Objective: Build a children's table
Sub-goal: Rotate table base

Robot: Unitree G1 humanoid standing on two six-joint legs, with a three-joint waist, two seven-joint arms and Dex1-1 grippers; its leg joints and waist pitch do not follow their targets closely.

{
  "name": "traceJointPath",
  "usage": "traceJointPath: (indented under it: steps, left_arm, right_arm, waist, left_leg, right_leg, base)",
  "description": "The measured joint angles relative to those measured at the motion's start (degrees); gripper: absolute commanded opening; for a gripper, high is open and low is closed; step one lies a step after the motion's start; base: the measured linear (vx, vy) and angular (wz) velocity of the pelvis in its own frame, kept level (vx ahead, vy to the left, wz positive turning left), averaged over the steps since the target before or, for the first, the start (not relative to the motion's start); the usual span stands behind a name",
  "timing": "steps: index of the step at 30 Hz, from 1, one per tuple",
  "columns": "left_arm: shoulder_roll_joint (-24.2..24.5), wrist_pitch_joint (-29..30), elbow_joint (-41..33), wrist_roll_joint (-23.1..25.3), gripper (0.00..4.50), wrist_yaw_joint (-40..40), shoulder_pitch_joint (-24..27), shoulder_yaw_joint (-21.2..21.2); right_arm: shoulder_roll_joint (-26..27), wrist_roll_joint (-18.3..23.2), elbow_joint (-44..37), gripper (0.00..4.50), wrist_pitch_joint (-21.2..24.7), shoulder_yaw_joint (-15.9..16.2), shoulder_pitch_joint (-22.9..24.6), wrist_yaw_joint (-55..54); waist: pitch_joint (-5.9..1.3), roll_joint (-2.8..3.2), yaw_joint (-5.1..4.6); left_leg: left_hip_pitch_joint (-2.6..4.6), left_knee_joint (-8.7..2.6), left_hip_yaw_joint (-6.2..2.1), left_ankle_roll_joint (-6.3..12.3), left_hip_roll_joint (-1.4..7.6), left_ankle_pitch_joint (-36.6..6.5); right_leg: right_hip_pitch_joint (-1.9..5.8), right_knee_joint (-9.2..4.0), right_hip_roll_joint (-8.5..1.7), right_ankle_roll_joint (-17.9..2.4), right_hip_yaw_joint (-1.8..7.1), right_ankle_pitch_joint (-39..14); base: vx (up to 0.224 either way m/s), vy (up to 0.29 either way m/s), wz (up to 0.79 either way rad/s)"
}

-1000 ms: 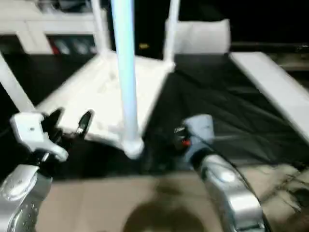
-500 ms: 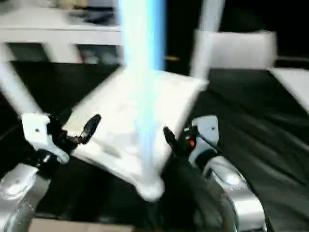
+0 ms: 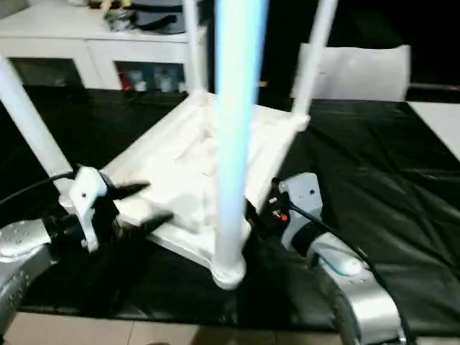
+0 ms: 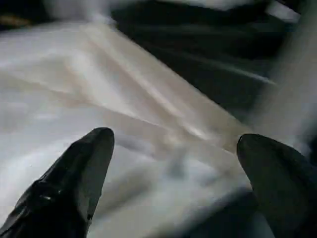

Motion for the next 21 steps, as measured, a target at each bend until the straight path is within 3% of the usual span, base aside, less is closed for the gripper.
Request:
traceJointPath:
  steps: [5,7,9,13,15,21]
  left_arm:
    - [2.6,-1.6,5.2,2.1,3.98,-10.4,-6.3,-6.9]
    - [2.2,-4.7,8.9,5.7,3.98,-13.2,-9.3,-10.7]
    - [1.4,-8.2,13.1,9.2,3.69,-15.1,-12.3,-13.2]
    - [-0.5,-13.6,20.0,13.0,3.55,-17.2,-16.6,-16.4]
    - [-1.7,-16.6,24.2,14.9,3.21,-18.5,-19.4,-18.6]
    - [-3.9,-22.7,31.9,18.3,2.83,-21.3,-22.1,-21.3]
  right_arm:
    - [-5.2,0.0,0.1,4.5,0.0,1.0,1.8,5.9]
    - [-6.7,0.1,0.1,4.5,-0.1,1.1,2.1,8.1]
    - [-8.7,0.3,-0.2,4.5,-0.3,1.2,2.5,10.3]
    - [-12.0,1.8,-2.2,4.5,-0.5,1.6,5.5,14.4]
    - [-14.0,2.9,-4.0,4.5,-0.3,1.8,7.0,16.7]
    - [-16.3,5.5,-7.4,4.5,0.5,1.2,9.0,20.3]
  waist:
    - [0.04,0.42,0.02]
    - [0.17,0.83,0.03]
    - [0.29,1.25,0.01]
    - [0.07,2.21,0.03]
    - [-0.1,2.6,0.07]
    - [-0.14,2.88,-0.01]
  left_leg:
    - [-0.08,-0.21,0.54,0.33,0.39,1.1]
    - [-0.13,-0.21,0.6,0.36,0.43,1.1]
    - [-0.23,-0.21,0.66,0.38,0.45,1.1]
    - [-0.53,-0.23,0.72,0.48,0.59,1.1]
    - [-0.76,-0.24,0.73,0.66,0.62,1.1]
    - [-0.98,-0.24,0.74,0.83,0.8,1.2]
  right_leg:
    - [-0.13,0.03,0.02,-0.5,-0.09,0.7]
    - [-0.17,-0.01,0.02,-0.5,-0.08,0.7]
    - [-0.21,-0.11,0.01,-0.5,-0.08,0.7]
    - [-0.24,-0.52,0.04,-0.5,-0.24,0.7]
    - [-0.3,-0.71,0.01,-0.5,-0.38,0.7]
    - [-0.4,-0.77,-0.03,-0.5,-0.71,0.7]
  base:
    - [0.0,0.0,0.0]
    - [0.0,0.0,0.0]
    - [0.0,0.0,0.0]
    - [0.0,0.0,0.0]
    - [0.0,0.0,0.0]
    - [0.0,0.0,0.0]
